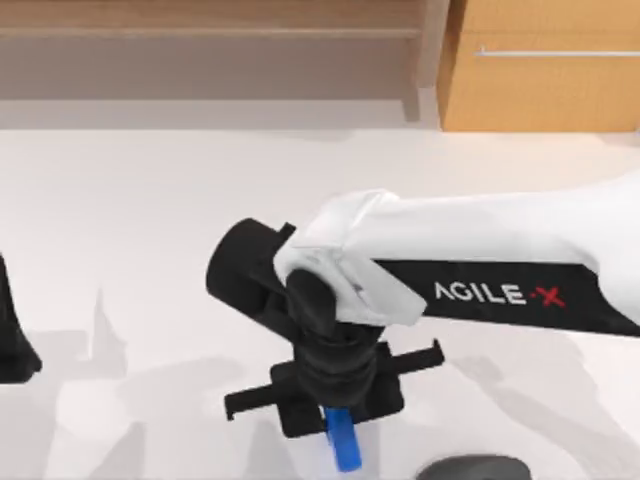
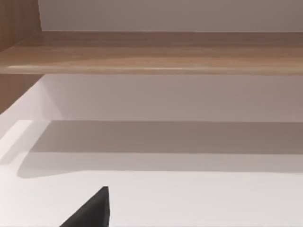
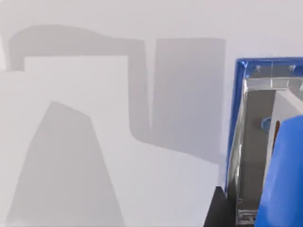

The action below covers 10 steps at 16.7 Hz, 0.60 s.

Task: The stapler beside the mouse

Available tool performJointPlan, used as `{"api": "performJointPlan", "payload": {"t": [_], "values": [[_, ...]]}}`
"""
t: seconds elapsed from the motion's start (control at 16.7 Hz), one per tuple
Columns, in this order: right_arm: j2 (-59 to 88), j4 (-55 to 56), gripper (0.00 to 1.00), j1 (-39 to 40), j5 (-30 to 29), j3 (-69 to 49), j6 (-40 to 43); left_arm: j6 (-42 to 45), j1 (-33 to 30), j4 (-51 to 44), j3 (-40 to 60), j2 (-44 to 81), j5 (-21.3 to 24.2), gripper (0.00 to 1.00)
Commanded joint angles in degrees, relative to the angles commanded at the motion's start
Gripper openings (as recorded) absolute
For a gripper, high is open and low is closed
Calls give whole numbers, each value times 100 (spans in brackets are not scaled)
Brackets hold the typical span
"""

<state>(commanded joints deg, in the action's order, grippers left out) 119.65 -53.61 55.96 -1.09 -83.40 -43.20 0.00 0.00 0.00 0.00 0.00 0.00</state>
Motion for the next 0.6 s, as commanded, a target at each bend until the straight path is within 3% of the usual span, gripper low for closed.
{"api": "performJointPlan", "payload": {"t": [0.36, 0.6], "values": [[-93, -107, 0, -18, 3, -100, 6, 0, 0, 0, 0, 0, 0, 100], [-286, -172, 0, -663, 8, -35, 255, 0, 0, 0, 0, 0, 0, 100]]}}
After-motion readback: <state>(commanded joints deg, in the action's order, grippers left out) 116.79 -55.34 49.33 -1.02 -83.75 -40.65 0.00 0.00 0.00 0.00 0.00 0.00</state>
